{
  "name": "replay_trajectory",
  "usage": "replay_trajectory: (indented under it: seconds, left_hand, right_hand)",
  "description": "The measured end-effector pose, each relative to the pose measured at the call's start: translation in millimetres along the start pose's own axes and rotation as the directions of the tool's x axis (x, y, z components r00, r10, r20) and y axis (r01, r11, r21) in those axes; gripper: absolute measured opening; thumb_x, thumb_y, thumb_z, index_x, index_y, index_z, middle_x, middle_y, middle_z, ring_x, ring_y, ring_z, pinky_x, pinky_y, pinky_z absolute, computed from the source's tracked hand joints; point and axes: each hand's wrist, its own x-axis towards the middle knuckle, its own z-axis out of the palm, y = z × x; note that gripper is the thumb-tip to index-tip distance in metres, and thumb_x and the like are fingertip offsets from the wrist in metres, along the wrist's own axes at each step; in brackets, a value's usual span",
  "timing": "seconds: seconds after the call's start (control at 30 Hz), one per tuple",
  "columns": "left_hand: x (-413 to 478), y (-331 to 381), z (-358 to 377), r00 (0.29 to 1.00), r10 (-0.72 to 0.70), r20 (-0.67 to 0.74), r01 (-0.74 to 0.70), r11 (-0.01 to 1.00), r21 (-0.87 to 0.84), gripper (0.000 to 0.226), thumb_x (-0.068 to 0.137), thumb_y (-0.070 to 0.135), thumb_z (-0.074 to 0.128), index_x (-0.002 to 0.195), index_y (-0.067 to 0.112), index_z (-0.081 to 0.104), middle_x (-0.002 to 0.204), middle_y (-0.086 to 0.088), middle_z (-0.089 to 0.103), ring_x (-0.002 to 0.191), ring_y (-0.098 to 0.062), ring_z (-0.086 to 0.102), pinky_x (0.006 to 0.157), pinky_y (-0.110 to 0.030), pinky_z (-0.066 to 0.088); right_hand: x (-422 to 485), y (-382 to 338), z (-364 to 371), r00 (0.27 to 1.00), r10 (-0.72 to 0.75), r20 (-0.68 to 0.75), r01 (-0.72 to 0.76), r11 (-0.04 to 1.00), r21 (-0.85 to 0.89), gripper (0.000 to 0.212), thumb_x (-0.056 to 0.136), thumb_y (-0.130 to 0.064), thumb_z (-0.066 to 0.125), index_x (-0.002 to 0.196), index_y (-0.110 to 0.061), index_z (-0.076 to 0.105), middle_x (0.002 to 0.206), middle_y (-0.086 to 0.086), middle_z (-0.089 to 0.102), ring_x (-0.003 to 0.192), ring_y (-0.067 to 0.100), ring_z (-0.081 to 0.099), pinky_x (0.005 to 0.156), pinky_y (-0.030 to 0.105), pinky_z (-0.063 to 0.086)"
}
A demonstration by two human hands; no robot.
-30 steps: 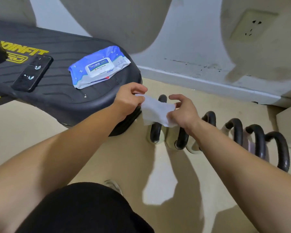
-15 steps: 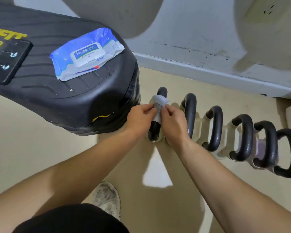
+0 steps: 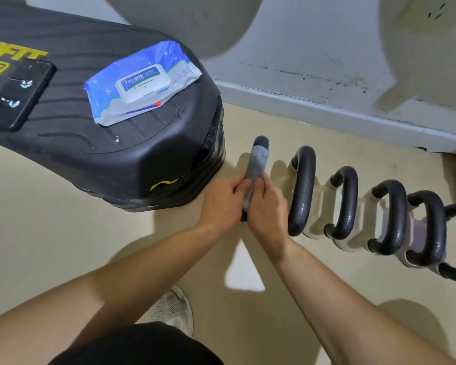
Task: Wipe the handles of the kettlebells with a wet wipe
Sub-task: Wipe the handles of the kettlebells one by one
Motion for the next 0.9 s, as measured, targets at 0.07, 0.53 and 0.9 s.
replay_trajectory:
  seconds: [0.07,0.53,0.9]
  left_hand:
    - [-1.8,0.0,-1.3,1.000,-0.001,0.020,0.001,1.000,-0.012,0.023,0.099,0.022,0.055,0.087,0.020,0.074,0.065,0.008,0.065,0.057,-0.003,0.055,0.056,-0.021,0.040]
    - [0.4,-18.1,5.1,0.998,0.059,0.012,-0.059,0.998,-0.010,0.027,0.100,0.030,0.050,0.113,0.021,0.072,0.087,-0.003,0.075,0.079,-0.017,0.068,0.075,-0.037,0.053]
    - [-29.3,-52.9,8.0,0.987,0.164,-0.002,-0.164,0.986,-0.032,0.028,0.097,0.039,0.054,0.125,0.039,0.059,0.091,0.005,0.076,0.081,-0.011,0.069,0.073,-0.035,0.053]
  right_hand:
    - [-1.3,-1.8,0.4,1.000,-0.014,0.000,0.014,1.000,-0.004,0.031,0.107,-0.025,0.039,0.086,-0.011,0.057,0.078,0.009,0.066,0.072,0.025,0.065,0.066,0.035,0.051]
    - [-3.5,10.2,5.5,1.000,-0.020,0.010,0.019,0.998,0.066,0.032,0.108,-0.038,0.031,0.112,-0.026,0.060,0.101,-0.002,0.070,0.094,0.019,0.068,0.087,0.046,0.056]
    - [-42.7,59.9,11.8,0.991,-0.135,0.025,0.137,0.984,-0.118,0.041,0.108,-0.046,0.026,0.132,-0.030,0.057,0.120,-0.008,0.067,0.114,0.018,0.061,0.094,0.039,0.051]
